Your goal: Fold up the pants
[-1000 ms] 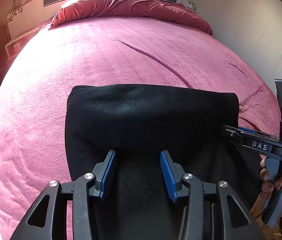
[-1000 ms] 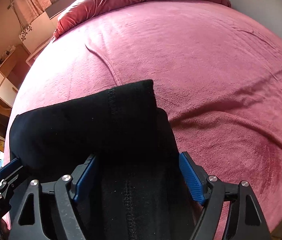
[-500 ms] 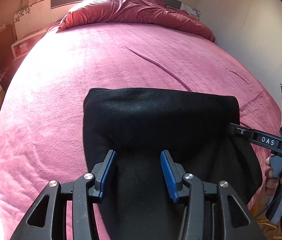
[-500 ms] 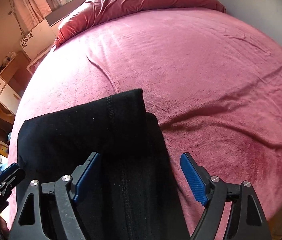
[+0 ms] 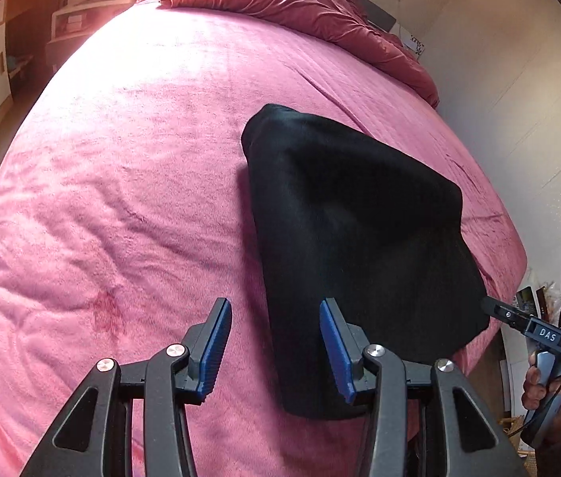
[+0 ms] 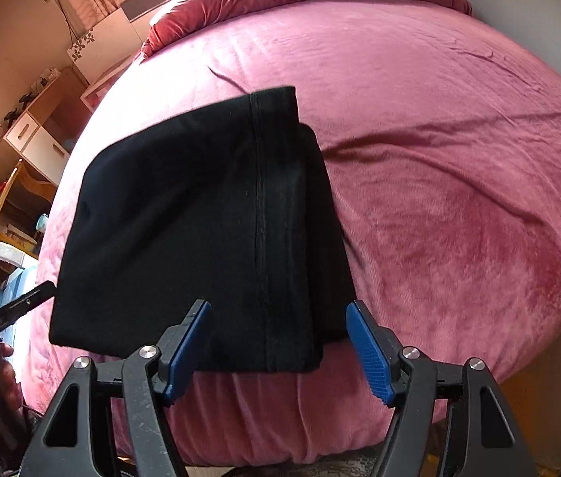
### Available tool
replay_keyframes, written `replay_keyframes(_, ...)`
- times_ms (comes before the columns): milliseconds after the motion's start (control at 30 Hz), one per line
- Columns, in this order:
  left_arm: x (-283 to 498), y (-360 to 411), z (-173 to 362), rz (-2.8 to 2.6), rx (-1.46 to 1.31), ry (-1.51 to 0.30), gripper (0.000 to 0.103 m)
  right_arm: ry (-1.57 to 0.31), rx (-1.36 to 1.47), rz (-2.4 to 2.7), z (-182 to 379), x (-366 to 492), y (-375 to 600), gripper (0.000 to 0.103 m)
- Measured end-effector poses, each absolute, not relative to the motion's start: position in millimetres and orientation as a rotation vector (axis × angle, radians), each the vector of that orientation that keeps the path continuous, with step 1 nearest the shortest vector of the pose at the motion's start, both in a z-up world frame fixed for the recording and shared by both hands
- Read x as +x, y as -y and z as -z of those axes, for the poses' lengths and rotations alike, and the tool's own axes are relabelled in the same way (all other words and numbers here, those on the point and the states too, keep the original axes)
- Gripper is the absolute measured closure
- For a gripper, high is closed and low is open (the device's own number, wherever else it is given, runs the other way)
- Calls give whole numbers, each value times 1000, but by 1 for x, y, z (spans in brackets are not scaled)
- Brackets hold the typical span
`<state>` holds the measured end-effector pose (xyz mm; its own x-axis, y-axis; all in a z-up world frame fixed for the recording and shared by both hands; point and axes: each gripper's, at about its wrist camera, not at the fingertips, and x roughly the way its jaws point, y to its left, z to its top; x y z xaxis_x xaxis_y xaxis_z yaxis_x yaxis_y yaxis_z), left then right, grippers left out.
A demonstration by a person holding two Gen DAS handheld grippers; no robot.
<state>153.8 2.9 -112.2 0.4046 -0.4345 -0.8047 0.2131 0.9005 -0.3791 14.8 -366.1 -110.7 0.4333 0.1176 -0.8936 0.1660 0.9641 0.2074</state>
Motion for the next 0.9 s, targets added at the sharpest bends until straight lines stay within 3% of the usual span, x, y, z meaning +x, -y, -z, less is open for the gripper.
replay_keyframes(33,149,-3,113,422,-231,-1079,56,-1138,275,40,116,13,366,48)
replay_keyframes(100,142,0,115,450,-227,-1087,56,-1159,279,33,125,10,363,72)
replay_keyframes(267,142,20,130,448,-123,-1138,56,-1171,204,63,135,12,358,79)
replay_keyframes(400,137,31,137,450,-81,-1124,55,-1178,225,69,144,13,363,80)
replay_keyframes(500,140,28,140,432,-100,-1136,46,-1177,211,71,142,13,361,79)
replay_keyframes(567,144,18,136,425,-170,-1138,46,-1176,217,60,138,12,359,78)
replay_keyframes(733,142,16,103,328,-55,-1003,40,-1109,231,47,112,6,364,66)
replay_keyframes(800,139,16,88,322,-37,-947,38,-1076,238,48,102,4,367,54)
replay_keyframes(900,136,14,73,314,-45,-901,36,-1046,272,55,93,6,373,46)
